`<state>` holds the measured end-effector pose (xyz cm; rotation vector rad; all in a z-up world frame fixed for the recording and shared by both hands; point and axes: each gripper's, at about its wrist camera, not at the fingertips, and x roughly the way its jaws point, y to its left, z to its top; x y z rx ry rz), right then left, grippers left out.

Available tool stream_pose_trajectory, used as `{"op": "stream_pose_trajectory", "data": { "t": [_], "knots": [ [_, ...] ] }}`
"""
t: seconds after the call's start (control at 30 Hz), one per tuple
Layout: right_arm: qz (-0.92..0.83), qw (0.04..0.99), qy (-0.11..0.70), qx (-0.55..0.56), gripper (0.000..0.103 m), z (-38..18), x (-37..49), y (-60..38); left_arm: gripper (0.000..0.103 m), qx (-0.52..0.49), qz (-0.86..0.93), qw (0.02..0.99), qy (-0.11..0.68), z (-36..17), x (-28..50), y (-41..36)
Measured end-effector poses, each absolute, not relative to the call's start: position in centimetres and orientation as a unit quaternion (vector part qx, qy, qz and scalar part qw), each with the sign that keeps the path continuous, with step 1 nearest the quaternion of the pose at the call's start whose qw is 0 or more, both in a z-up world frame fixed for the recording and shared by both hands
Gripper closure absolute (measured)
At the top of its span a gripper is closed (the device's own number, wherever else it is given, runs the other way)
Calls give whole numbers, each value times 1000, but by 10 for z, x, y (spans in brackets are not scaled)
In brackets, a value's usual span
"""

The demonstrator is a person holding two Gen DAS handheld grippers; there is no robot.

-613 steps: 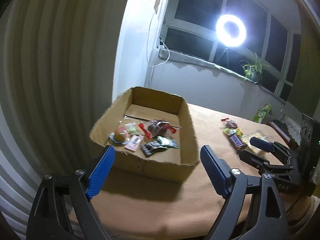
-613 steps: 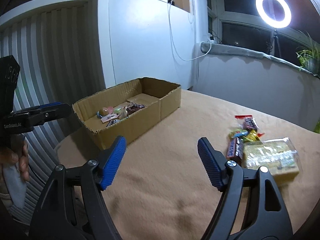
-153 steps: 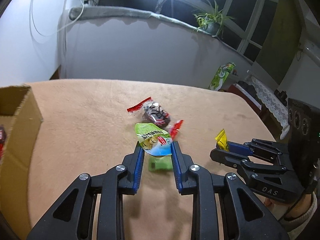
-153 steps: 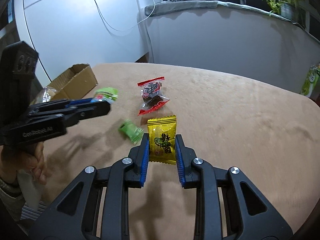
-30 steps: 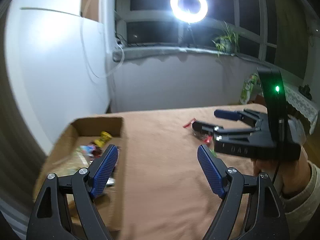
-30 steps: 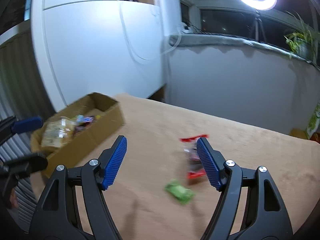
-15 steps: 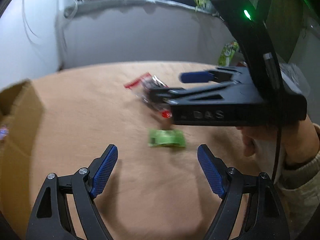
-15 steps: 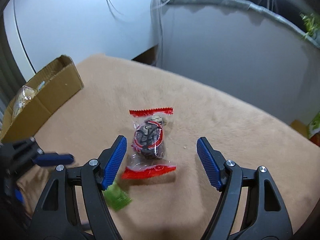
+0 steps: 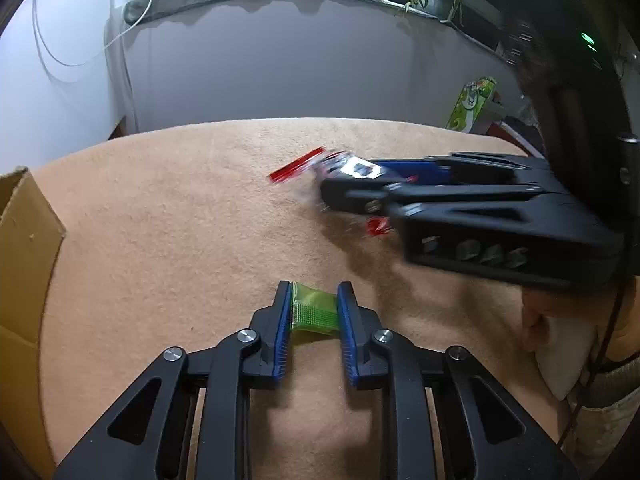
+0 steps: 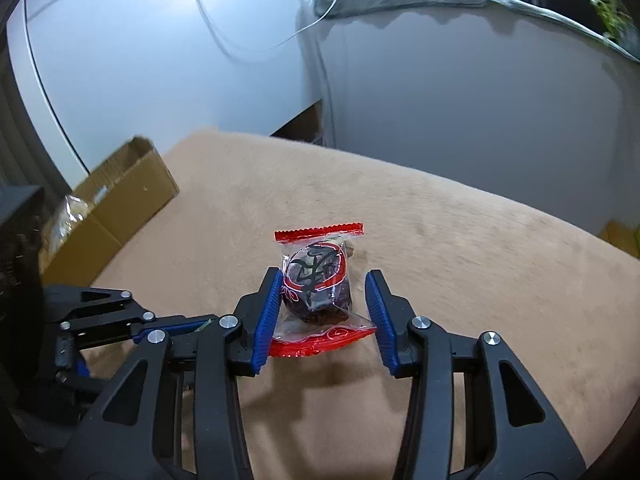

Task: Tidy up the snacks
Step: 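Grasp the small green packet with the left tool while the right tool grasps the red-wrapped candy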

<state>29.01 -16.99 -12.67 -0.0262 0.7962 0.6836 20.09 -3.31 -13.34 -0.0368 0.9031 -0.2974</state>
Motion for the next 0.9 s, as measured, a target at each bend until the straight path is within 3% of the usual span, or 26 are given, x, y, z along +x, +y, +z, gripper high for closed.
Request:
{"op": "stream_pose_trajectory", "data": {
  "t": [0.13,0.33,0.4,0.47,0.73,0.77,0.8,0.83,0.87,0.9],
  "knots": [
    [312,876,368,21,60,-119,267,-196,96,-33,-163,887,432,-130,194,-28],
    [291,885,357,64,63,-117,230,-223,97,-30,-180,888,422,-124,176,-35],
    [284,888,353,75,82,-116,215,-231,97,-29,-187,889,417,-122,167,-37],
    [279,891,350,78,87,-115,203,-235,97,-30,-196,891,408,-116,159,-37],
    [235,901,359,61,87,-122,176,-249,97,-20,-200,905,374,-88,126,-32],
    [227,901,365,61,71,-124,178,-252,97,-20,-198,907,371,-85,120,-28],
    [221,900,369,65,40,-126,178,-256,97,-21,-196,908,369,-83,117,-27],
    [216,902,366,72,25,-128,180,-258,97,-21,-194,910,366,-80,116,-29],
    [216,902,368,71,12,-130,183,-259,97,-22,-191,912,362,-78,112,-27],
    [216,900,374,65,12,-133,187,-255,97,-24,-188,914,357,-75,108,-24]
  ]
}}
